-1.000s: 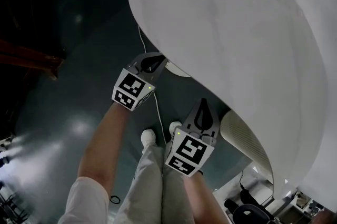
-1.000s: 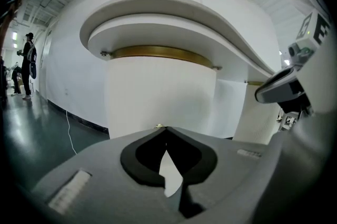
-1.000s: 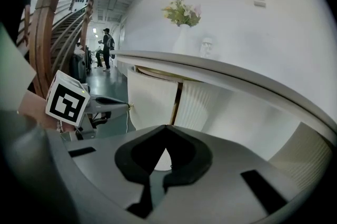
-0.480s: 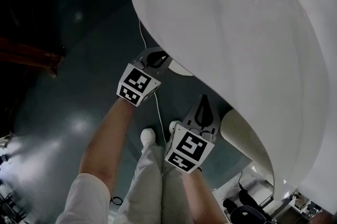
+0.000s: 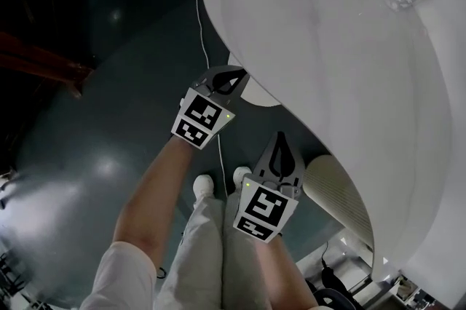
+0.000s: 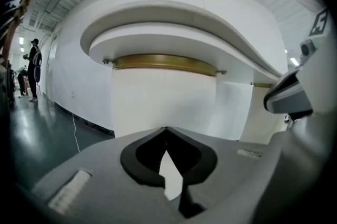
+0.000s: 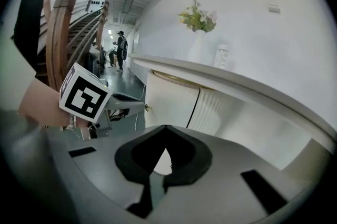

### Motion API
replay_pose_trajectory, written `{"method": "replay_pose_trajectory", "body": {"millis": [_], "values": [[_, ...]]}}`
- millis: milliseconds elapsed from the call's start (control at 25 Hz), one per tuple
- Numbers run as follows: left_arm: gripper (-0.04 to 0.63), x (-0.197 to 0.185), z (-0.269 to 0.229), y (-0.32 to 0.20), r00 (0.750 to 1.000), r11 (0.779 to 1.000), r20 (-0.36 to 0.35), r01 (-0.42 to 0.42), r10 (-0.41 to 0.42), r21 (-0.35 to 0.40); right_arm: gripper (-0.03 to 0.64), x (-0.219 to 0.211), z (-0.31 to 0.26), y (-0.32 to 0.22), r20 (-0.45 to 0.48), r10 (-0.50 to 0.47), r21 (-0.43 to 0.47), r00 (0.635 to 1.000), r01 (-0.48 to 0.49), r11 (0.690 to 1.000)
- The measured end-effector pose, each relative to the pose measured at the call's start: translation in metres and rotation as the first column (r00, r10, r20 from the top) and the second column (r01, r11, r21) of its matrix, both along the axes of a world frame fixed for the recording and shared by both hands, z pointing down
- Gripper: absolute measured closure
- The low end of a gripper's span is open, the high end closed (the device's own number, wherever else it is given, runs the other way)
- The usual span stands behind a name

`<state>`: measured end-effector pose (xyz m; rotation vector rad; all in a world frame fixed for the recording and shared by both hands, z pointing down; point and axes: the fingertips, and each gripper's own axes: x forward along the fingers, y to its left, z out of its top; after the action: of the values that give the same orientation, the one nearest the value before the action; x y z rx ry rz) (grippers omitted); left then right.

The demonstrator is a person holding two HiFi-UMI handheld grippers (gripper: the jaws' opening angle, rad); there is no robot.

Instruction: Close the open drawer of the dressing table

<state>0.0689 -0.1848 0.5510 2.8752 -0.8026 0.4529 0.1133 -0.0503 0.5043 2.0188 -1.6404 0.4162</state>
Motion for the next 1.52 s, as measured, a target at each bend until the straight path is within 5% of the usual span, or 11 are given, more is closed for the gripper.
{"method": "replay_pose_trajectory", "body": {"millis": [440,760,1520], "values": [[0.578,-0.035,-0.054,0.028,0.999,0.999,0.043,0.028,-0.029,0.023,0.618,-0.012,-0.050,0.011,0.009,-0.131,-0.037,0.991,0.131,0.991],[0.578,-0.045,-0.104,0.041,0.996,0.996,0.007,0.091,-0.091,0.006,0.618,-0.012,-0.088,0.019,0.026,-0.210,-0.053,0.977,0.211,0.976],[0.578,-0.073,-0.254,0.069,0.972,0.969,-0.075,0.229,-0.223,0.089,0.618,0.008,-0.230,-0.003,0.036,-0.384,0.121,0.923,0.377,0.918]]}}
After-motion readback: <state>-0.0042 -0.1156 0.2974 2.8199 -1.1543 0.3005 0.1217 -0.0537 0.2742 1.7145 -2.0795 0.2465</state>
